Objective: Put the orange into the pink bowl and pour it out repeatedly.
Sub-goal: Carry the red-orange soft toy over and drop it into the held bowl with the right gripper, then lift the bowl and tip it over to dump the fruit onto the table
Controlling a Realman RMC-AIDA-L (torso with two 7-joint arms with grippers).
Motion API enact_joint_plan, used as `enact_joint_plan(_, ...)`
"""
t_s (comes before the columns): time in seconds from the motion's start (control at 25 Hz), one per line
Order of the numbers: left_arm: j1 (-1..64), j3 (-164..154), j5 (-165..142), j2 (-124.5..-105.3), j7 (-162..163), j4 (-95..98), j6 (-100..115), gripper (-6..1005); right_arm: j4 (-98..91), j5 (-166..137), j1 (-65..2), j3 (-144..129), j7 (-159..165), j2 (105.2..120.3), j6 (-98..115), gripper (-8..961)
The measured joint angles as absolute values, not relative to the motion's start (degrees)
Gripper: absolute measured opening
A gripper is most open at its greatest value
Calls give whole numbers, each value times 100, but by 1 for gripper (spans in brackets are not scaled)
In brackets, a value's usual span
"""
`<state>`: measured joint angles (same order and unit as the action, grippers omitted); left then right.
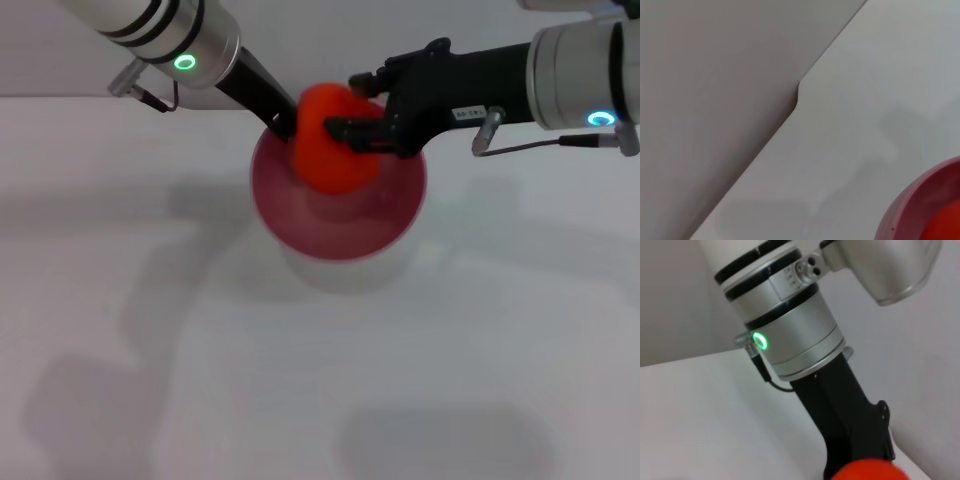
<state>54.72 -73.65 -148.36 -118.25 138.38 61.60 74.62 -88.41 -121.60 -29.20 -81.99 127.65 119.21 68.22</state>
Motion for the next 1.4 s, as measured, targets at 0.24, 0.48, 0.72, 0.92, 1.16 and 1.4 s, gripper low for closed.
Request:
enact_joint_plan(0.24, 5416, -7315, -14857, -11797, 13801, 6127, 7422, 44, -9280, -12054, -2719, -8015, 12765, 11949, 6848, 534)
enact_joint_plan(0.48, 5343, -7353, -14880, -11785, 13767, 6132, 7277, 44, -9426, -11368, -2467, -7450, 12366, 11963, 6816, 534)
enact_joint_plan(0.72, 5129, -7925, -14881, -11801, 13659, 6275, 6624, 44, -8478, -9361, -2008, -6897, 10630, 11921, 6603, 533)
enact_joint_plan(0.92, 4661, -8891, -14844, -11823, 13626, 6838, 5809, 44, -7105, -6834, -1480, -6690, 8376, 11911, 6556, 533)
enact_joint_plan(1.16, 4336, -9396, -14831, -11831, 13625, 7176, 5234, 44, -5847, -4595, -1129, -6624, 6707, 11895, 6752, 534)
enact_joint_plan(1.4, 3491, -10905, -15033, -11836, 13116, 7492, 2787, 43, -4975, -3177, -1094, -6551, 5955, 11903, 7377, 533)
